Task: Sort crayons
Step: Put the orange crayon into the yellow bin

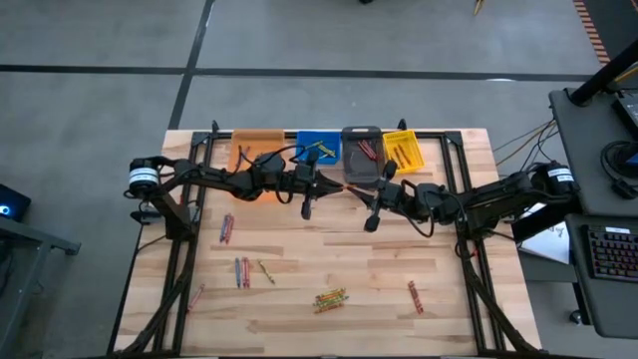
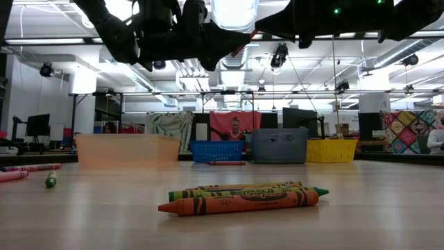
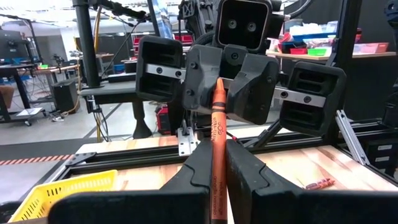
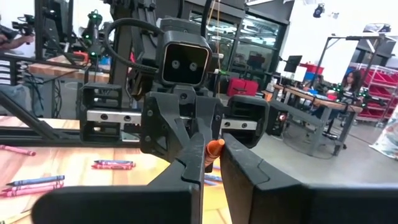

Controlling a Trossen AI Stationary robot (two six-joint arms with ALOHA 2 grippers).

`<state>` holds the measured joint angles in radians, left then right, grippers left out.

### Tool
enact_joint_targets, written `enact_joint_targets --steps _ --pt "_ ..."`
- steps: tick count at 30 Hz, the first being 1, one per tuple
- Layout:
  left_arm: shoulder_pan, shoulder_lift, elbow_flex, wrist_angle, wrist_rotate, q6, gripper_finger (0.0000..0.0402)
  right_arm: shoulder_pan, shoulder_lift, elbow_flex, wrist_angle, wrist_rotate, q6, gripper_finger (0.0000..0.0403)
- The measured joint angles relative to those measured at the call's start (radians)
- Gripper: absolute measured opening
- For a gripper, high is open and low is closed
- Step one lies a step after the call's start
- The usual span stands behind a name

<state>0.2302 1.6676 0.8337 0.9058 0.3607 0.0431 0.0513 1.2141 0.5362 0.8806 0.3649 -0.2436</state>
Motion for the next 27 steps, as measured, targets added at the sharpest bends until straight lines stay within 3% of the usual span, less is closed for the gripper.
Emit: enact_joint_targets --steps 7,23,27 --pt "0.0 0.0 0.0 0.0 0.0 -0.011 0.0011 0.0 0.0 0.0 0.001 -0.006 0.008 0.0027" --pt "0.001 0.0 0.001 -0.053 -0.003 -0.008 0.0131 0.0 -0.002 0.0 -0.001 0.004 0.008 0.0025" --pt "0.015 -0.001 0.002 -0.104 -0.007 -0.008 0.0153 0.0 -0.015 0.0 -0.016 0.06 0.008 0.0025"
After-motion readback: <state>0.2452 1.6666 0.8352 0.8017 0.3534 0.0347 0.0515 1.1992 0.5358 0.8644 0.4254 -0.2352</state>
